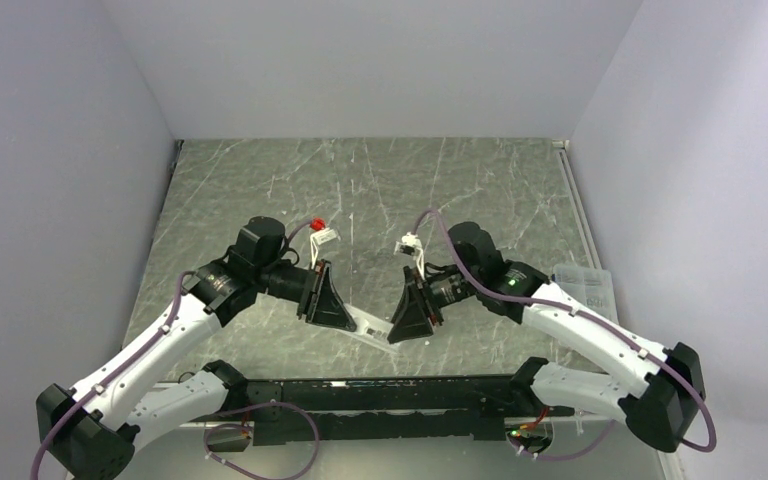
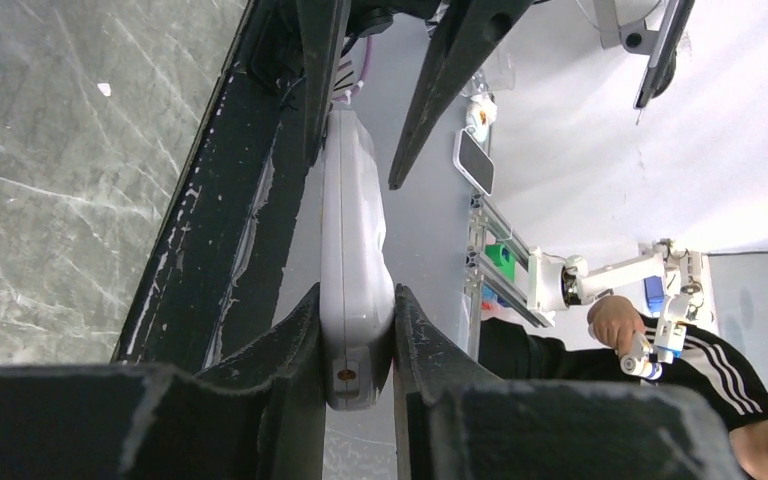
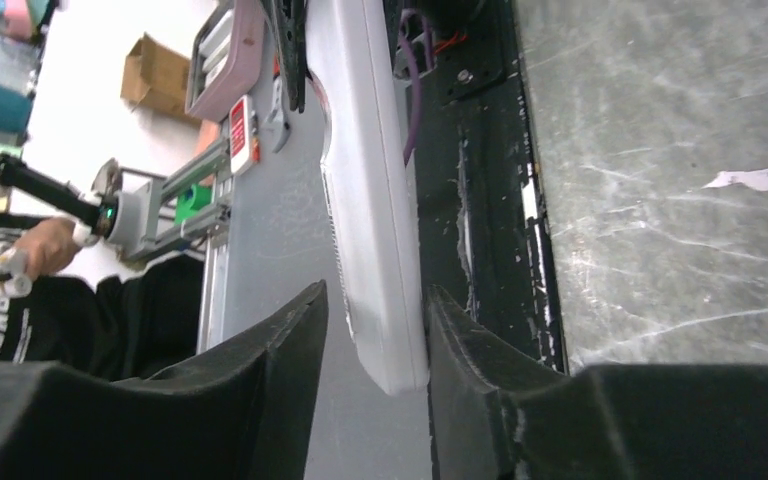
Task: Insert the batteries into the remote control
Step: Adjust the remote control.
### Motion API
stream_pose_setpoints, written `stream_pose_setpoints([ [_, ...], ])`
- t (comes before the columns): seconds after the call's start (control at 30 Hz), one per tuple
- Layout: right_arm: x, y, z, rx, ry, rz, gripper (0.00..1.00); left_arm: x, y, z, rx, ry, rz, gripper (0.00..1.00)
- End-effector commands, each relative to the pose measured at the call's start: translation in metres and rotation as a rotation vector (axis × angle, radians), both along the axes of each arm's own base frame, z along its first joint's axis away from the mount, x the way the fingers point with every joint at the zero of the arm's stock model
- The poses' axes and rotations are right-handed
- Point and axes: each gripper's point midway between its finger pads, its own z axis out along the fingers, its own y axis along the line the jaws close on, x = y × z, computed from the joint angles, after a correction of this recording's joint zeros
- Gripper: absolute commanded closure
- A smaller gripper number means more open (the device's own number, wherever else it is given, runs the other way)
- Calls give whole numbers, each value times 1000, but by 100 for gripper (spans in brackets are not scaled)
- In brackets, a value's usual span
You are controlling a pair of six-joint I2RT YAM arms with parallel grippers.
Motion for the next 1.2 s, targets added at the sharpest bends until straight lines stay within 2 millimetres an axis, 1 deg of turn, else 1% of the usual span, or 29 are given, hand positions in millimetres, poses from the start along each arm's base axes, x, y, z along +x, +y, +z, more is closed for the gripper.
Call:
stream_pose_setpoints([
  [0.0,11,-6,19,58,-91,-62,52,8,0,-7,31,-11,57,100],
  [0.03,13,-7,19,54,-95,-76,49,9,0,-8,35,-11,61,100],
  [0.1,18,-13,20,51,-110,-108,46,10,0,-8,40,-14,75,100],
  [0.17,21,-17,19,47,-116,-132,35,12,1,-8,43,-20,90,100],
  [0.2,23,-19,19,48,-119,-144,13,13,1,-8,43,-23,97,100],
  [0.23,24,-21,19,47,-120,-161,1,14,1,-8,45,-24,106,100],
  [0.33,29,-27,19,46,-123,-207,0,18,1,-9,52,-27,132,100],
  [0.47,30,-32,22,57,-125,-253,0,23,1,-11,56,-31,166,100],
  [0.6,42,-40,27,35,-143,-391,0,26,1,-13,62,-30,200,100],
  [0.7,63,-56,33,21,-198,-594,0,26,2,-14,58,-28,221,100],
  [0.77,72,-67,37,36,-208,-706,0,27,3,-14,47,-28,232,100],
  [0.83,81,-81,34,31,-203,-828,0,27,2,-12,34,-28,246,100],
  [0.87,82,-85,34,35,-204,-860,0,28,3,-11,31,-26,256,100],
  [0.9,80,-87,36,48,-213,-863,0,29,3,-11,27,-27,267,100],
  [0.97,67,-82,40,87,-212,-796,1,31,3,-8,15,-28,288,100],
  [1.17,48,-70,44,141,-91,-704,9,34,6,-7,1,-9,351,100],
])
